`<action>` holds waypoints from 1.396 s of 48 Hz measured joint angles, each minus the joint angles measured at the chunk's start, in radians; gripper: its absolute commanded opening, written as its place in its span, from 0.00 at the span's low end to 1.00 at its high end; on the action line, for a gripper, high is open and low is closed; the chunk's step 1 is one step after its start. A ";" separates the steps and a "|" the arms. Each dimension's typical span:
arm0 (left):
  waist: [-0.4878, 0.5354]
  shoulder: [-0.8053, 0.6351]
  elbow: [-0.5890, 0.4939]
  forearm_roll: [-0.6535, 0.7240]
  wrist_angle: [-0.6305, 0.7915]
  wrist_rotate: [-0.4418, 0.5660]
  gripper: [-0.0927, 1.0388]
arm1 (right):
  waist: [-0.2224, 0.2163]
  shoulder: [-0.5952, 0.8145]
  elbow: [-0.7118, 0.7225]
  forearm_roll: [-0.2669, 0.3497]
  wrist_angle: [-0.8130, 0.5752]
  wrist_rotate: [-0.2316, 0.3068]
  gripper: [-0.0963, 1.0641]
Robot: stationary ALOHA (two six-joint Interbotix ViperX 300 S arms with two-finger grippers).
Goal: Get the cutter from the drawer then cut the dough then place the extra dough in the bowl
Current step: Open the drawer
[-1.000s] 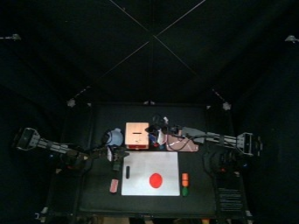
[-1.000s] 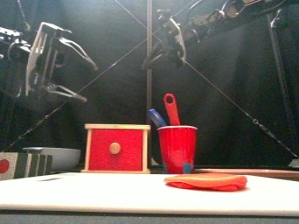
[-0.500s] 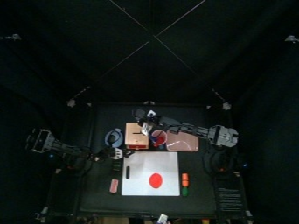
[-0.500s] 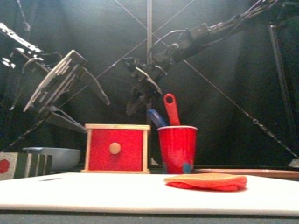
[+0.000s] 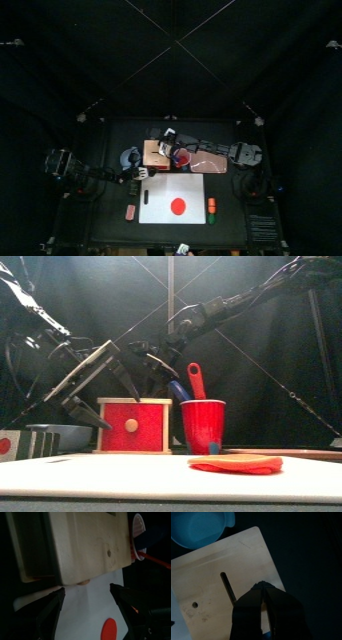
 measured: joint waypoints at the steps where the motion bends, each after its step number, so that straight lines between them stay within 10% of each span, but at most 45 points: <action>1: 0.000 0.005 -0.003 0.002 0.000 0.000 0.98 | 0.000 0.000 0.000 0.000 0.000 -0.002 0.12; 26: 0.028 0.072 -0.044 0.003 0.029 -0.003 0.71 | 0.002 0.008 -0.006 -0.002 0.000 0.000 0.12; 67: 0.000 0.091 -0.058 -0.055 0.074 -0.005 0.61 | 0.018 0.020 -0.018 -0.025 0.000 0.002 0.12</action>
